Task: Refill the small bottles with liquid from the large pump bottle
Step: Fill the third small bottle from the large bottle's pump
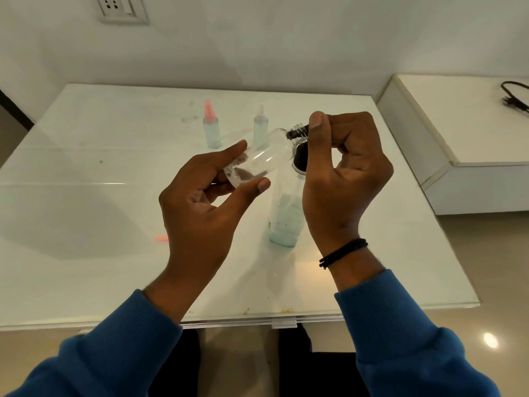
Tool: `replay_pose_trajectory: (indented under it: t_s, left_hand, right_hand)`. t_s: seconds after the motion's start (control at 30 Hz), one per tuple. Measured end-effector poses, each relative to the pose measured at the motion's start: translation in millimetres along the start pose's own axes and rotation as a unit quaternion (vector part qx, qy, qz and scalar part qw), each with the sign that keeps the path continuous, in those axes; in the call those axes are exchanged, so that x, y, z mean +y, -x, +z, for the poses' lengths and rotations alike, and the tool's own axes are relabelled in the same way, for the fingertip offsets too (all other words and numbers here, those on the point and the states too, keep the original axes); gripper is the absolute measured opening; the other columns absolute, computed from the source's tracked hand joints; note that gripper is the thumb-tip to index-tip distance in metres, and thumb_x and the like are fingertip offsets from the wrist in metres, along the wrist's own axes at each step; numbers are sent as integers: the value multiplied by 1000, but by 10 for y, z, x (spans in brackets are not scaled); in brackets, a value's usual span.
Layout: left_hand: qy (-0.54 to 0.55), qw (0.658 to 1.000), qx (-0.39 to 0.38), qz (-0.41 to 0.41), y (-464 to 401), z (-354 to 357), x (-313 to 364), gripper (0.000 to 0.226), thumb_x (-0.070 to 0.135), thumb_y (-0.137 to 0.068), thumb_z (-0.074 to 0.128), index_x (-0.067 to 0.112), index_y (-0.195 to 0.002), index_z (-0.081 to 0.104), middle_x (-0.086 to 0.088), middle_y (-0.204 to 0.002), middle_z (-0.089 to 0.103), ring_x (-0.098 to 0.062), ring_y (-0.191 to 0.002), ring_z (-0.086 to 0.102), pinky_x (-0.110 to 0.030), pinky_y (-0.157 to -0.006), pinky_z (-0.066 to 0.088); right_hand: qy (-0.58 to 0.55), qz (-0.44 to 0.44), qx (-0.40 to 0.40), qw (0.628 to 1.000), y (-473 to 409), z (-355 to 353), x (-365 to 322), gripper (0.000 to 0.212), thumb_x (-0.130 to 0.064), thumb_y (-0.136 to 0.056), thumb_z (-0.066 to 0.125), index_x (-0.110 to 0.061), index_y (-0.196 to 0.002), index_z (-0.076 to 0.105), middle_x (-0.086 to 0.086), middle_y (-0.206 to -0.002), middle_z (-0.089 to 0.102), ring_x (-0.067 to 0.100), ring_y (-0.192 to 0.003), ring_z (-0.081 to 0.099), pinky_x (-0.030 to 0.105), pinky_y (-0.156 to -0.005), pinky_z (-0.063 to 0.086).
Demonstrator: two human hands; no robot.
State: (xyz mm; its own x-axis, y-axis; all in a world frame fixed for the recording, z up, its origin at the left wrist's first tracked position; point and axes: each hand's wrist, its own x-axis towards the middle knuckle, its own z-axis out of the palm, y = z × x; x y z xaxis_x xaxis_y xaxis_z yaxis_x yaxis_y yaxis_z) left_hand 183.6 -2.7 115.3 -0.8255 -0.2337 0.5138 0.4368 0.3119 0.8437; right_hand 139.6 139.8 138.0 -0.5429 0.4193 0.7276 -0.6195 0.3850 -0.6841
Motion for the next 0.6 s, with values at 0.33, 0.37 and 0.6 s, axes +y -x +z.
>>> replay_pose_trajectory:
  t_s: [0.33,0.37,0.6]
  left_hand:
    - [9,1000,-4,-4,1,10,5,46,18,-84,85,13,-126,67,-1,-117,72,-18,-107,72,-26,-90,59]
    - [8,1000,-5,-6,2,6,-5,47,18,-83,85,11,-126,67,-2,-117,72,-18,-107,72,-27,-89,60]
    - [15,1000,-4,-2,1,6,-7,47,16,-84,84,11,-126,66,-4,-119,72,-20,-108,72,-29,-90,60]
  right_hand:
    - [1,1,-2,1000,-15,-2,6,22,0,-95,66,-4,-73,66,-2,-74,58,5,-72,55,20,-69,45]
    - [2,1,-2,1000,0,-1,17,22,1,-95,66,-3,-73,66,-2,-75,59,6,-72,55,21,-69,46]
    - [5,-6,1,1000,-40,-4,-19,22,-3,-95,65,-7,-74,66,-6,-74,57,2,-72,54,18,-69,44]
